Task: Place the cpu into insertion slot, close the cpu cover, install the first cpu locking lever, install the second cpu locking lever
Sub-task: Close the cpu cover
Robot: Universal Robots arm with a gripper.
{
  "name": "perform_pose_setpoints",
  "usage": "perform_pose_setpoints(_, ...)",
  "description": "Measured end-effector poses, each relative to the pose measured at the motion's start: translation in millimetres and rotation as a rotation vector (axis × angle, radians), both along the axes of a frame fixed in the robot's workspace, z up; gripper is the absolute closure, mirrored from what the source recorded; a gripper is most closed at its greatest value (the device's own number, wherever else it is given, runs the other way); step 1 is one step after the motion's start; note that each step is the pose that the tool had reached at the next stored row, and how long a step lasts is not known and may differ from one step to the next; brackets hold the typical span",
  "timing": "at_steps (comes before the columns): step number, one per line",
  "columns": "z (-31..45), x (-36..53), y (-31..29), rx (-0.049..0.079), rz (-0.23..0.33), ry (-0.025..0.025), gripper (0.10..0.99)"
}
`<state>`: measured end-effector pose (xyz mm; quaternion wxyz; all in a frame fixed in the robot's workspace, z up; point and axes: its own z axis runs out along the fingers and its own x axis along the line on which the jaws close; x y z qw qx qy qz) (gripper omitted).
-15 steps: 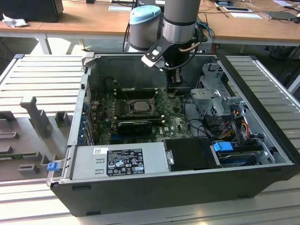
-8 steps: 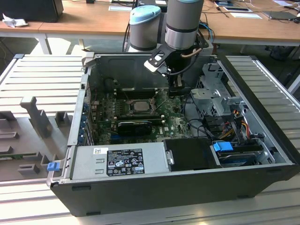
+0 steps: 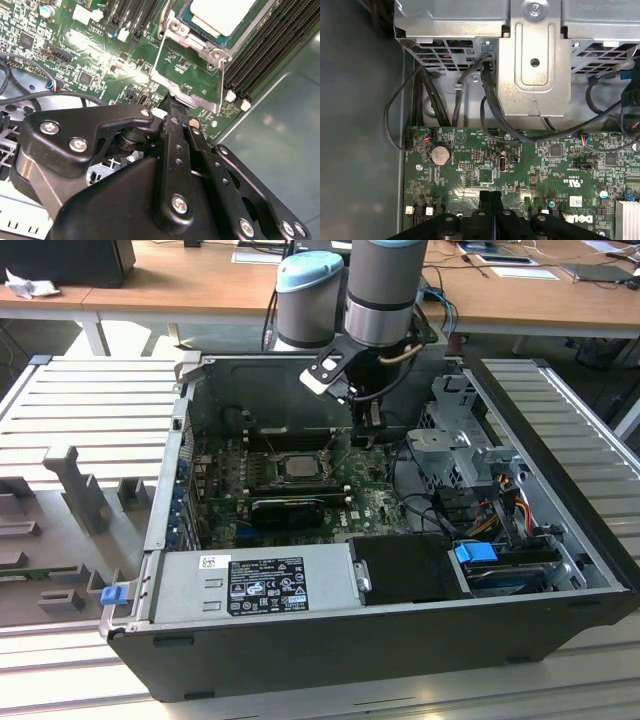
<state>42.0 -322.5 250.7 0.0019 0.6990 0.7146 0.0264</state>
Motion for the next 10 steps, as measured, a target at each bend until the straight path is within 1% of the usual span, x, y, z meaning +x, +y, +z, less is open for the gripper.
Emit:
perform_pose_setpoints(5, -0.2, -7.7, -0.1, 0.000, 0.000, -0.0002, 0.980)
perform_pose_setpoints(10, -0.3, -13.1, 0.0, 0.000, 0.000, -0.0001, 0.980)
